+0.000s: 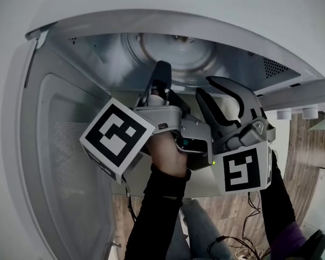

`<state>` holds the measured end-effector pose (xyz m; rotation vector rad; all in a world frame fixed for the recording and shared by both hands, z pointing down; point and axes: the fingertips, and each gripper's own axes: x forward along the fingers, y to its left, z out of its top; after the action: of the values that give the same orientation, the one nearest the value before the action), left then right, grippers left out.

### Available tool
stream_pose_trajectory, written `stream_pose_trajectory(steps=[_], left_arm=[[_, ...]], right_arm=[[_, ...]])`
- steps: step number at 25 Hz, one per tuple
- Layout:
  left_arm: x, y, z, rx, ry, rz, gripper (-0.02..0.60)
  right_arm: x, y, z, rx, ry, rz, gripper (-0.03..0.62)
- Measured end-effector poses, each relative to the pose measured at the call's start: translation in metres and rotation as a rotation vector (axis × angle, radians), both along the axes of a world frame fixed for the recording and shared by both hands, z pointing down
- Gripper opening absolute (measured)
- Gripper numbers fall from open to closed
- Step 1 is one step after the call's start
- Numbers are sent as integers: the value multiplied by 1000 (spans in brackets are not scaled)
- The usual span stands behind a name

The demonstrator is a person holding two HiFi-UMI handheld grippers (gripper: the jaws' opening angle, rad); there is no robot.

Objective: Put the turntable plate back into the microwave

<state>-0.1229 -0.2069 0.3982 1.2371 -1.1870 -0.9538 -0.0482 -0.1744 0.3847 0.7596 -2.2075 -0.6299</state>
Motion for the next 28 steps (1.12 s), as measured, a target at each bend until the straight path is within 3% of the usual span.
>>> stream_pose_trajectory(steps=[7, 11, 17, 24, 28], left_arm=[[1, 0, 0, -7, 5, 29, 38], [2, -1, -1, 0, -26, 60, 37], [6, -2, -4, 23, -55, 114, 25], [18, 17, -5, 5, -211, 255, 83], [17, 36, 0, -23, -283, 270, 81]], right_arm=[[0, -2, 4, 136, 168, -20, 78], [-1, -2, 9, 167, 238, -36, 59], [1, -3, 9, 173, 253, -21, 51], [-1, -5, 12, 160, 268, -14, 51], [-3, -5, 14, 164, 292, -26, 51]])
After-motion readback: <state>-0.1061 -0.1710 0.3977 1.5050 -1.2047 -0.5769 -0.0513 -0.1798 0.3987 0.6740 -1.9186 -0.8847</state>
